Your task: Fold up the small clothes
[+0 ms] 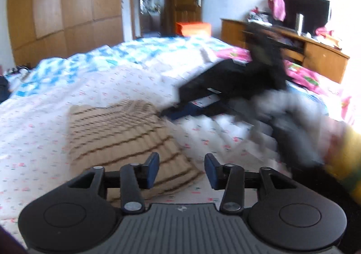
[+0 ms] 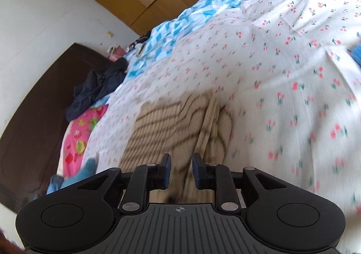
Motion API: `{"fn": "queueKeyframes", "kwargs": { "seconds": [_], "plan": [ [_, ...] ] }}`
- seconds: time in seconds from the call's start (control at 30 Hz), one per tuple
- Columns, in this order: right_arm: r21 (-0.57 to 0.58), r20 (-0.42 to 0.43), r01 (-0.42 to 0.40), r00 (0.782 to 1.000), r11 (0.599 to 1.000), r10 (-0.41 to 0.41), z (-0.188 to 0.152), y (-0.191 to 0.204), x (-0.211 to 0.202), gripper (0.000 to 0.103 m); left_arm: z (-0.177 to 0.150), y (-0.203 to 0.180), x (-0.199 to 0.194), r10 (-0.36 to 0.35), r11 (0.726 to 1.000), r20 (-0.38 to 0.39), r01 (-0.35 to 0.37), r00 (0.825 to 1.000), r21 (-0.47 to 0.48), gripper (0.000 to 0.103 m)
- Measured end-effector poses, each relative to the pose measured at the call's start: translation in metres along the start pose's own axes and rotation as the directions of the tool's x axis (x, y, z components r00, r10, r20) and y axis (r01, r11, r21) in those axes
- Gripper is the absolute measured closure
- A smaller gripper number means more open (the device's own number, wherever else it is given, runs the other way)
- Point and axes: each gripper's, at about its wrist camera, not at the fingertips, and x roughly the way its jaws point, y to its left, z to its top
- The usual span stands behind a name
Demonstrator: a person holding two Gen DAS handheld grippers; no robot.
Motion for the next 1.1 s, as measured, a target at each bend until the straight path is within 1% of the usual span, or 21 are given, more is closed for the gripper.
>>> {"fn": "queueKeyframes", "kwargs": {
  "seconds": [0.07,0.13,0.17,0.2,0.23,0.27,0.3,0.33,0.37,0.43,0.47,0.5,0.6,0.63,0.77,0.83,0.87,0.9,0.93,1.0,1.1],
  "plan": [
    [-0.015,-0.019,-0.019,1.000,1.000,0.018,-0.019,0.011,-0.010,0.074,-0.004,0.013,0.001,0.037,0.999,0.004,-0.037,0.999,-0.013,0.053],
    [-0.039,-0.049,-0.022,0.999,0.999,0.020,-0.031,0.025,-0.008,0.071,-0.005,0.029,0.004,0.052,0.997,0.002,-0.052,0.999,-0.063,0.053],
    [-0.068,-0.066,-0.001,0.998,0.998,-0.003,-0.035,0.031,-0.004,0.071,-0.005,0.036,0.005,0.059,0.994,0.006,-0.059,0.998,-0.087,0.053],
    [-0.108,-0.073,0.042,0.996,0.993,-0.050,-0.038,0.037,0.003,0.071,-0.005,0.042,0.007,0.073,0.992,0.010,-0.071,0.997,-0.102,0.052],
    [-0.130,-0.075,0.090,0.992,0.987,-0.101,-0.041,0.039,0.009,0.073,-0.005,0.047,0.009,0.088,0.990,0.015,-0.086,0.996,-0.111,0.052],
    [-0.138,-0.085,0.125,0.987,0.982,-0.138,-0.042,0.037,0.016,0.081,-0.004,0.052,0.010,0.100,0.988,0.019,-0.097,0.995,-0.120,0.052],
    [-0.129,-0.095,0.144,0.983,0.981,-0.157,-0.041,0.033,0.019,0.099,-0.002,0.056,0.012,0.106,0.986,0.022,-0.102,0.994,-0.130,0.052],
    [-0.114,-0.098,0.149,0.982,0.982,-0.161,-0.039,0.029,0.017,0.099,-0.001,0.060,0.012,0.106,0.985,0.032,-0.100,0.994,-0.140,0.052],
    [-0.112,-0.083,0.148,0.984,0.983,-0.157,-0.037,0.028,0.011,0.099,0.001,0.064,0.011,0.105,0.984,0.047,-0.098,0.993,-0.148,0.051],
    [-0.145,-0.045,0.178,0.981,0.973,-0.186,-0.036,0.032,-0.003,0.100,0.003,0.069,0.013,0.108,0.983,0.074,-0.096,0.991,-0.154,0.045],
    [-0.148,-0.036,0.196,0.978,0.969,-0.203,-0.038,0.032,-0.006,0.100,0.002,0.071,0.019,0.107,0.983,0.080,-0.093,0.991,-0.156,0.040],
    [-0.145,-0.045,0.208,0.975,0.967,-0.217,-0.041,0.030,-0.004,0.100,0.001,0.073,0.027,0.107,0.983,0.077,-0.094,0.991,-0.156,0.039],
    [-0.149,-0.088,0.263,0.957,0.953,-0.278,-0.055,0.019,0.010,0.100,-0.008,0.082,0.058,0.130,0.977,-0.012,-0.130,0.991,-0.171,0.040],
    [-0.134,-0.092,0.264,0.956,0.955,-0.277,-0.057,0.016,0.009,0.100,-0.012,0.084,0.062,0.125,0.976,-0.021,-0.127,0.992,-0.179,0.040],
    [-0.101,-0.093,0.285,0.951,0.953,-0.294,-0.059,0.005,0.003,0.100,-0.027,0.083,0.064,0.110,0.978,-0.003,-0.109,0.994,-0.176,0.038],
    [-0.097,-0.107,0.303,0.944,0.948,-0.313,-0.061,0.002,0.006,0.099,-0.028,0.078,0.065,0.105,0.984,0.005,-0.103,0.994,-0.148,0.034],
    [-0.094,-0.106,0.313,0.941,0.945,-0.322,-0.061,0.003,0.008,0.098,-0.028,0.075,0.066,0.107,0.987,0.008,-0.105,0.994,-0.124,0.033],
    [-0.092,-0.104,0.319,0.939,0.943,-0.327,-0.060,0.005,0.008,0.095,-0.029,0.072,0.066,0.111,0.988,0.009,-0.110,0.994,-0.106,0.031],
    [-0.102,-0.112,0.317,0.938,0.943,-0.327,-0.059,0.009,0.008,0.087,-0.030,0.071,0.067,0.114,0.989,0.008,-0.112,0.994,-0.097,0.031],
    [-0.122,-0.113,0.322,0.935,0.939,-0.335,-0.054,0.018,0.004,0.086,-0.031,0.072,0.066,0.108,0.990,0.010,-0.106,0.994,-0.097,0.031],
    [-0.128,-0.091,0.312,0.941,0.941,-0.325,-0.042,0.035,-0.009,0.085,-0.029,0.079,0.065,0.086,0.989,0.014,-0.084,0.996,-0.121,0.031]
  ]
}}
